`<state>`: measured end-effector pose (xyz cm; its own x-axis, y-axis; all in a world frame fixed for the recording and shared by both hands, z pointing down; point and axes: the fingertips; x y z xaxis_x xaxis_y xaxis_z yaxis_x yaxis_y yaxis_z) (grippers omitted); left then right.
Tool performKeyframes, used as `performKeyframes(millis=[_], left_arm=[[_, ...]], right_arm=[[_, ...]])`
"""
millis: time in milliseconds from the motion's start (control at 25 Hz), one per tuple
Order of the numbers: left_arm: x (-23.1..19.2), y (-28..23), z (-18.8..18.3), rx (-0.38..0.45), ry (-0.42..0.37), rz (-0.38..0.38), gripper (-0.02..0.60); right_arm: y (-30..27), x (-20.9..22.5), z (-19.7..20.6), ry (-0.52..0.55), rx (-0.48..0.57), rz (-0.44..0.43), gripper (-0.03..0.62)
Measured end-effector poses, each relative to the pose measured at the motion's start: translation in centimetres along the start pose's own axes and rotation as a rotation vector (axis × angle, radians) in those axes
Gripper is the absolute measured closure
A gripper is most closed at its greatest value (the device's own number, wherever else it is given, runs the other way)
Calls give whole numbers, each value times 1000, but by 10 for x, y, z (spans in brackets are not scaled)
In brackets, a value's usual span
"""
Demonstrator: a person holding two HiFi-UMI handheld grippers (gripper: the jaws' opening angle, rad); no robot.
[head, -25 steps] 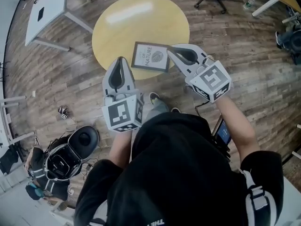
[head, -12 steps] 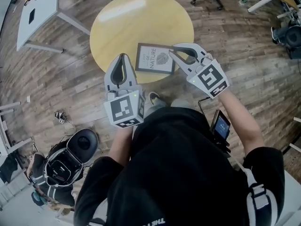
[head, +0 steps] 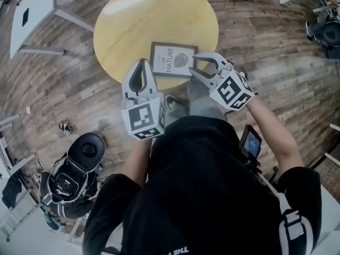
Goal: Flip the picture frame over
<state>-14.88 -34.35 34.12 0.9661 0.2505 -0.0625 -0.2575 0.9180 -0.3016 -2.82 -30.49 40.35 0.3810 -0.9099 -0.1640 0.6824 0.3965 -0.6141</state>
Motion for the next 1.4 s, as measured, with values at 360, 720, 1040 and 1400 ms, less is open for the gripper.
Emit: performKeyframes(millis=[360, 720, 1040, 1400], left_arm=[[2, -37, 41, -75, -7, -36, 557], [-5, -50, 80, -153, -12, -35, 557], [-12, -62, 127, -201, -6, -29, 558], [0, -74, 153, -202, 29, 11, 557]], right_arm=[[-42, 0, 53, 5, -43, -110, 454], [-70, -34, 102, 49, -154, -224, 404], [-92, -63, 144, 255, -250, -222, 388], [-107, -64, 161, 653, -315, -119, 379]])
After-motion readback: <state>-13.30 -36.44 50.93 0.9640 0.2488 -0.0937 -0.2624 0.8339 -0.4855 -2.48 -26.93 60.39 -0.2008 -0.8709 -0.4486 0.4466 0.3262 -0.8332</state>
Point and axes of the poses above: the fingertips, and each gripper's own axes: y backward along the fingers, x to its right, z out of its underside, and after that the axes turned 5 degrees about -z, right-handed
